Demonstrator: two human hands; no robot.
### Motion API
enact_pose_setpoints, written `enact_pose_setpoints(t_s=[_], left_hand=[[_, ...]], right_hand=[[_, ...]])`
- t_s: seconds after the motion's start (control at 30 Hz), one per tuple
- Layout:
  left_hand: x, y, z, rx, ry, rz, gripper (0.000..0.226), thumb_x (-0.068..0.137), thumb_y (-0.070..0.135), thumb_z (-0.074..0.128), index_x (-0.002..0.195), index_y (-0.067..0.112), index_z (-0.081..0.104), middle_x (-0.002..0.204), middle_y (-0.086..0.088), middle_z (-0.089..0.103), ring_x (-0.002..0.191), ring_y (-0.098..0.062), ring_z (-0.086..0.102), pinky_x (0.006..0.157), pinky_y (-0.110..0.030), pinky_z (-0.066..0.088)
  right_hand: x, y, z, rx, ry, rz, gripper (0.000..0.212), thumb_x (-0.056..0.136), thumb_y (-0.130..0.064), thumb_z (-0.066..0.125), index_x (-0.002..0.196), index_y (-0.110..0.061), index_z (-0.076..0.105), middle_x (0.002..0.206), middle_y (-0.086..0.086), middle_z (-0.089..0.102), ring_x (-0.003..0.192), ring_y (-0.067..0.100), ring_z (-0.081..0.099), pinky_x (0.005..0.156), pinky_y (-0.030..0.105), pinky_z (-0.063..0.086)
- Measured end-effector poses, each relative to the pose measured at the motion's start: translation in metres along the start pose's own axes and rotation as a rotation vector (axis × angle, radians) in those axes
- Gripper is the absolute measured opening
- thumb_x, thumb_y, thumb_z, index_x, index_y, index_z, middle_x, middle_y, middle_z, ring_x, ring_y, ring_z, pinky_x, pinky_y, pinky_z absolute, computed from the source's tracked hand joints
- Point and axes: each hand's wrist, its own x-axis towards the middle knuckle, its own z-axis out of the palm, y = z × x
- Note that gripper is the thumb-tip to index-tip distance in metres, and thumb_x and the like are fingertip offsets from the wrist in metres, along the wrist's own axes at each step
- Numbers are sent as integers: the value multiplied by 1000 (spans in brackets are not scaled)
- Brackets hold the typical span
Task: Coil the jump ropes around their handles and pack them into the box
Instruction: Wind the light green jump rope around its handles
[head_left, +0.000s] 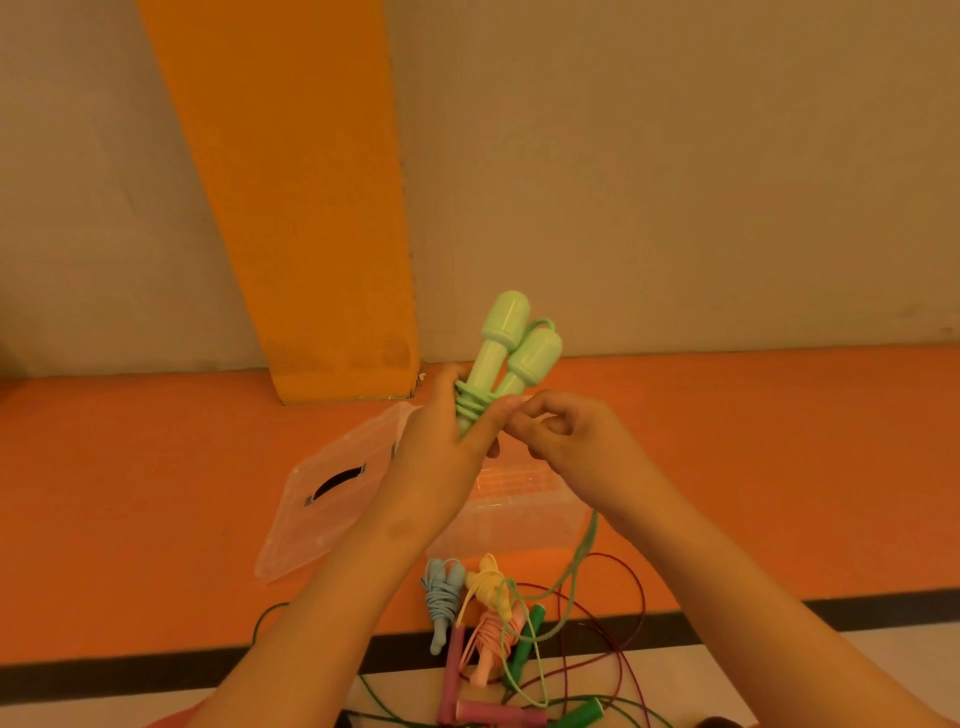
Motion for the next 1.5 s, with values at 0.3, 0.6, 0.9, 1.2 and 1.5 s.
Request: enact_pose_setpoints(t_s=[0.3,0.6,0.9,1.2,1.5], left_hand=[[0,-1,-6,-115,-3,-42,11,97,23,53,105,20,48,72,-5,57,45,-13,37,42,-25,31],[-5,-25,-7,125,-56,-98,18,93,31,58,107,24,49,76,-3,66,44,-3,45,51,-29,37],[-2,-26,-4,234,-292,-230,27,87,37,65,99,16,52,58,6,55,40,-3,39,42,-19,32],[-7,-13,-3,373,-530,-239,37,83,46,67,107,18,62,68,3,58,48,-4,48,43,-17,36],[-5,-11,-22,376,-620,-220,12,89,30,65,100,24,64,58,9,54,48,-6,47,43,-19,37]], right_hand=[[8,4,-9,-181,-56,-29,18,84,-40,68,82,-22,68,51,-3,47,45,9,39,50,27,33],[5,-6,-35,-636,-312,190,24,91,-33,63,89,-9,65,60,1,61,39,3,52,43,15,42],[10,-14,-37,-876,-40,-287,10,84,-30,66,89,-21,65,90,-3,62,88,21,59,69,36,44],[14,2,-21,-530,-277,-426,4,80,-14,73,83,-12,72,79,-12,56,71,-5,51,67,13,37],[14,4,-15,-465,-249,-360,13,73,-29,80,80,-23,72,75,-6,61,72,5,51,66,26,42]])
